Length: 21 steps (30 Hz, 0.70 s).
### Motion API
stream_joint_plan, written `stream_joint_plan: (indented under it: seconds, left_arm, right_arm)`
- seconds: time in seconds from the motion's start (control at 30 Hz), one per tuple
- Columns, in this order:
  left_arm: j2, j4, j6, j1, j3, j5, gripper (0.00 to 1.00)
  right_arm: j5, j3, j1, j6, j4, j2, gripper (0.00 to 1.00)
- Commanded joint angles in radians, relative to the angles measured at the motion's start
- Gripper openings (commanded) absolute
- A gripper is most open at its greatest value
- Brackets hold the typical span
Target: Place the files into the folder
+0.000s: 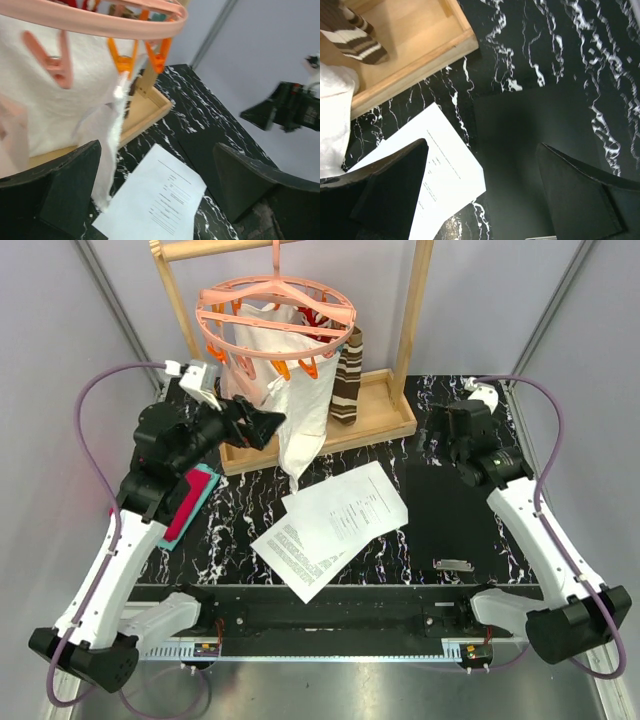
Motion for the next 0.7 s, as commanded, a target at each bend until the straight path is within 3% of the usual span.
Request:
stream_joint_plan:
  seconds: [0.0,0.13,0.3,0.43,0.53,0.67]
  left_arm:
    - [0.034,0.036,0.004,-0.133,-0.012,0.009,0.99]
    - [0.082,0.035,0.012,-0.293,-0.055,-0.054,0.99]
    - [0.140,0.041,-0.002,-0.500,-0.119,-0.163,0.99]
    - [0.186,0.045,-0.002,-0.647,-0.133,-0.229,0.99]
    - [0.204,0.062,-0.002,-0.695,-0.149,-0.235,0.99]
    - [0.181,0.114,-0.007,-0.712,-0.196,-0.231,0.99]
  right_arm:
    - [-0.055,-0.037,-0.070,0.105,-0.016,0.053,1.00]
    - [-0.207,-0.124,-0.176,0.244,-0.054,0.140,1.00]
    - [-0.147,-0.129,-0.188,0.411,-0.263,0.260,1.00]
    - [-0.204,-0.223,-0.233,0.522,-0.295,0.205,1.00]
    - [-0.278,-0.305,-0.331,0.600,-0.317,0.135,0.97]
    - [-0.264,-0.354,-0.397,0.674,-0.367,0.055,0.72]
